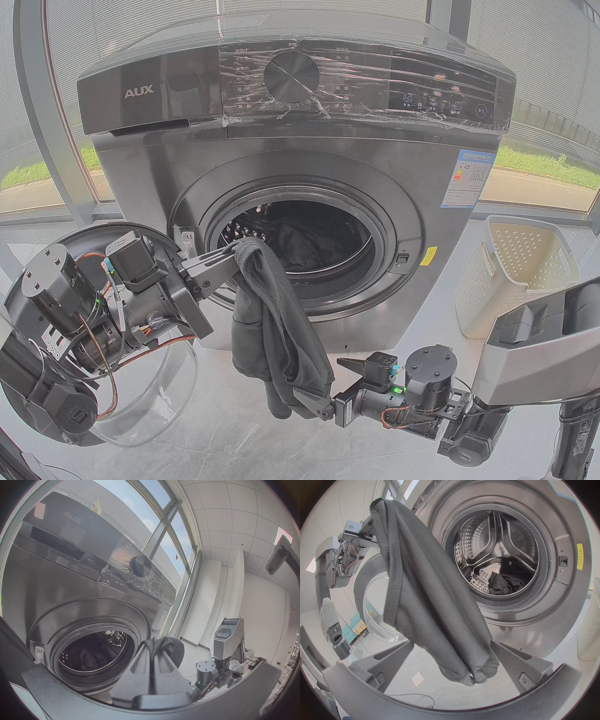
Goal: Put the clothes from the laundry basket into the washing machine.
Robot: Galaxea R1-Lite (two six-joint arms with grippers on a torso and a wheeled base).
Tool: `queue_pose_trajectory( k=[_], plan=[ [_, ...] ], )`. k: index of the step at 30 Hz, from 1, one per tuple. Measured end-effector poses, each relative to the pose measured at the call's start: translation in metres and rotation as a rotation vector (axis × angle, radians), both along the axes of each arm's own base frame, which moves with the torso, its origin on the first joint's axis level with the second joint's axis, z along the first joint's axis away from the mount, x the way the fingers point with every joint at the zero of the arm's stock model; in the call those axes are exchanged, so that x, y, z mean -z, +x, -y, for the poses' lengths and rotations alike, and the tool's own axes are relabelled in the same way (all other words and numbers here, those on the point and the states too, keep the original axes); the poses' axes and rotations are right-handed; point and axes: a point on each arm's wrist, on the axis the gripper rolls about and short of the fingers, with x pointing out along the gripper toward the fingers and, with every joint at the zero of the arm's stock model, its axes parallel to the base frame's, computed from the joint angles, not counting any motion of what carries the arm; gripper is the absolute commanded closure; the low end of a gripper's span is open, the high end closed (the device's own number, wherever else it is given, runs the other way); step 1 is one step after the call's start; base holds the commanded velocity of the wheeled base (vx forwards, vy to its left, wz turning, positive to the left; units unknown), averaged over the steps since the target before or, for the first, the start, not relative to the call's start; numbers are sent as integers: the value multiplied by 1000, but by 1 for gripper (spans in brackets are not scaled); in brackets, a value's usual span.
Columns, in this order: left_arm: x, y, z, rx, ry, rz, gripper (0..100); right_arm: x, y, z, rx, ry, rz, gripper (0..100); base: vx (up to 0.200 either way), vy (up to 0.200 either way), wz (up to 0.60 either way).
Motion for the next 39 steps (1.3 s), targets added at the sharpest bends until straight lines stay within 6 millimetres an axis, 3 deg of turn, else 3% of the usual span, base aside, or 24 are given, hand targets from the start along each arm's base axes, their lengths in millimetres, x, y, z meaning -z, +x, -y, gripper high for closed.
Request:
queue_pose_trajectory(
  k=[12,31,32,39],
  plan=[
    [1,-5,7,33,2,-3,100,13,34,-27,-6,48,62,0,0,0,0],
    [0,-7,10,48,-3,-3,100,26,61,-53,-32,85,84,0,0,0,0],
    [-1,-7,10,49,-4,-2,100,28,63,-55,-24,88,88,100,0,0,0],
    [-2,-5,9,34,-11,2,100,30,66,-57,-11,99,102,100,0,0,0]
  ],
)
